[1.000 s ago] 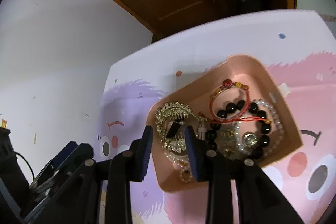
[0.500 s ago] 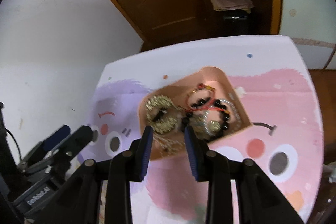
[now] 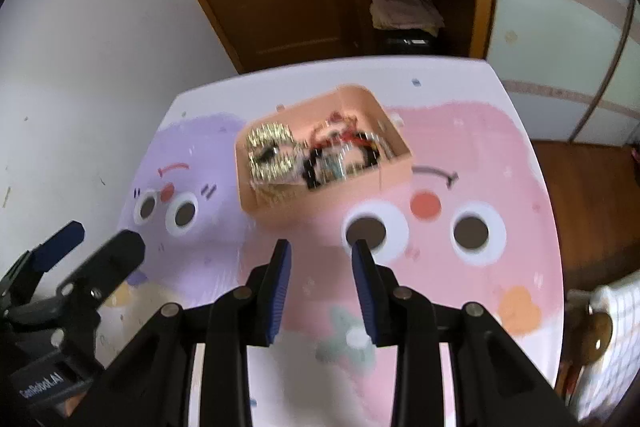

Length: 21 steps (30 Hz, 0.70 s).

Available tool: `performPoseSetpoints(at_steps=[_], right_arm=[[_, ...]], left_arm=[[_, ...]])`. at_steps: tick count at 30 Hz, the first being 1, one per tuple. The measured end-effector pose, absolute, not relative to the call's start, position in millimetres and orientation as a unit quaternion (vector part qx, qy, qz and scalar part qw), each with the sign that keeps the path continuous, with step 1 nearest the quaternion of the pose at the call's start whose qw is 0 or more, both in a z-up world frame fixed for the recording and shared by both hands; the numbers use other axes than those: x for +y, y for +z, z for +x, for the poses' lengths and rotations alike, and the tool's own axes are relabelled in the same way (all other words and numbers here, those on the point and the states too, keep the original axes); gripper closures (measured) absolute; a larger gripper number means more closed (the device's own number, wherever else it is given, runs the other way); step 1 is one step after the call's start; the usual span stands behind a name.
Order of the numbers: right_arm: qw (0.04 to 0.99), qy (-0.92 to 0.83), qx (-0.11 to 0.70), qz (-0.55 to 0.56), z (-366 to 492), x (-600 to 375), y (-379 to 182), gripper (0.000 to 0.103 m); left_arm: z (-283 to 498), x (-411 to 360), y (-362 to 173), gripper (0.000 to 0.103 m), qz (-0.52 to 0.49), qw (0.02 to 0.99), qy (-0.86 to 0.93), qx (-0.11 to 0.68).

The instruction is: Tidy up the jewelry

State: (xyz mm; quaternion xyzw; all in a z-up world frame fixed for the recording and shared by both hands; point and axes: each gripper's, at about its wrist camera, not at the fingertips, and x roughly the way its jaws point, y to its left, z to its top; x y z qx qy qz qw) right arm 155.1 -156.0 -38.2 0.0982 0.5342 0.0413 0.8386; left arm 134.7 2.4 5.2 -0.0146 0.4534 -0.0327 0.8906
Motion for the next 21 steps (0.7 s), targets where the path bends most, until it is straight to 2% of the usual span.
performPoseSetpoints(at_steps=[2, 4, 6, 8, 21], right_arm=[[0.84, 0.026, 0.532, 0.103, 143.5, -159.5, -39.4, 0.07], [0.841, 0.011, 0.53, 0.106, 131.0, -162.7, -39.1, 0.066], [0.842, 0.002, 0.527, 0.11, 121.0, -165.6, -38.1, 0.057], [0.844, -0.007, 0.524, 0.113, 108.5, -167.1, -35.2, 0.054], [0.866, -0.019, 0.494, 0.079, 69.8, -150.4, -18.2, 0.054]], left_arm=[[124.3, 3.0, 2.7, 0.002, -0.014, 0.891, -0.03, 0.453], [117.9, 2.5, -1.5, 0.002, -0.011, 0.888, -0.029, 0.459], [111.6, 3.5, -5.8, 0.002, -0.012, 0.885, -0.029, 0.465], [105.7, 6.2, -9.8, 0.002, -0.012, 0.882, -0.027, 0.471], [84.8, 18.2, -19.0, 0.002, -0.019, 0.87, -0.021, 0.491]])
